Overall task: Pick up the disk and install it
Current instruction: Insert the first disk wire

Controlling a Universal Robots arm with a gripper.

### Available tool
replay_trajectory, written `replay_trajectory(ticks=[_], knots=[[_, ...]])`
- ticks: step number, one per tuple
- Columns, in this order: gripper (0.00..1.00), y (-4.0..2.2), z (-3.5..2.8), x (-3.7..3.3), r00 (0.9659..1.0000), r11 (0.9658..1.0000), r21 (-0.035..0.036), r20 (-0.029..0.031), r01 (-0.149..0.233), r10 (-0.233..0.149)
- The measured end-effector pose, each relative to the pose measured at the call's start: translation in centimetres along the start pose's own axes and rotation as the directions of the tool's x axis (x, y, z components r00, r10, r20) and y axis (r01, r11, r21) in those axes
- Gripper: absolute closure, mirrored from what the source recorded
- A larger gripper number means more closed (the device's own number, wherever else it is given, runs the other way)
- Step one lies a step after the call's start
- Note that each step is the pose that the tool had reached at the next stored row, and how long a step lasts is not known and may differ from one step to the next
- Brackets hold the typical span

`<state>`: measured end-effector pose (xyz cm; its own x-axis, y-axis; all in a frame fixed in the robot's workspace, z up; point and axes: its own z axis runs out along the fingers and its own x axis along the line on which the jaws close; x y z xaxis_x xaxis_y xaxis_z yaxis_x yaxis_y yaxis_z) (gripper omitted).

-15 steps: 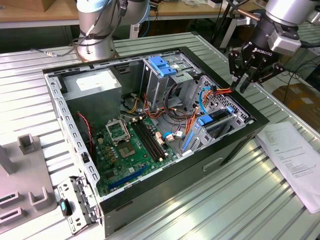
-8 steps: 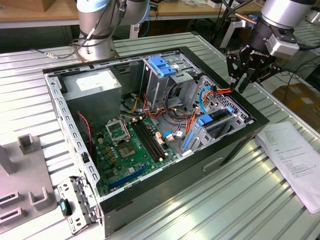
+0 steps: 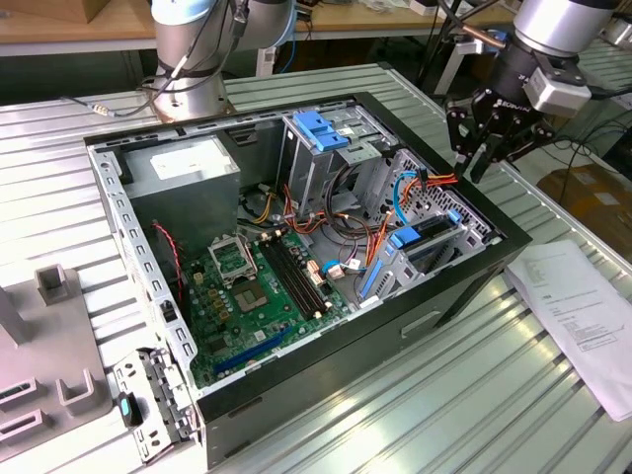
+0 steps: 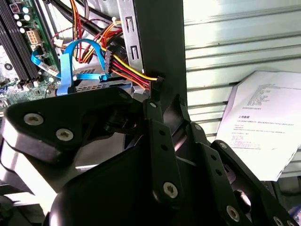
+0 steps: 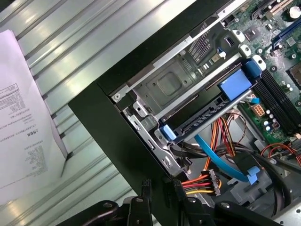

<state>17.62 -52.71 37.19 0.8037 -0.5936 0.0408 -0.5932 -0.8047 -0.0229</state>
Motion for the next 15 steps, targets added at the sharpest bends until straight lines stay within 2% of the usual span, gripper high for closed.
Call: replay_trajectory(ticks=[4, 6, 8, 10, 11, 12, 13, 15], knots=[[0.69, 0.01, 0.03, -0.02, 0.9988, 0.9988, 0.0019, 0.0009, 0.05, -0.05], [0.69, 0.02, 0.17, -0.03, 0.9956, 0.9956, 0.004, 0.002, 0.094, -0.094], [0.69, 0.07, 0.27, -0.1, 0.994, 0.994, 0.0047, 0.0023, 0.109, -0.109], [0.69, 0.06, 0.41, -0.73, 0.9937, 0.9937, 0.0059, -0.0001, 0.112, -0.112], [0.69, -0.23, 0.46, -0.95, 0.9937, 0.9937, 0.0053, -0.0008, 0.112, -0.112], [0.69, -0.51, 0.49, -1.16, 0.9936, 0.9936, 0.0013, -0.0033, 0.113, -0.113], [0.69, -0.74, 0.5, -1.34, 0.9936, 0.9936, -0.0075, -0.0084, 0.113, -0.113], [0.69, -0.75, 0.54, -1.34, 0.9934, 0.9933, -0.0216, -0.0165, 0.114, -0.114]])
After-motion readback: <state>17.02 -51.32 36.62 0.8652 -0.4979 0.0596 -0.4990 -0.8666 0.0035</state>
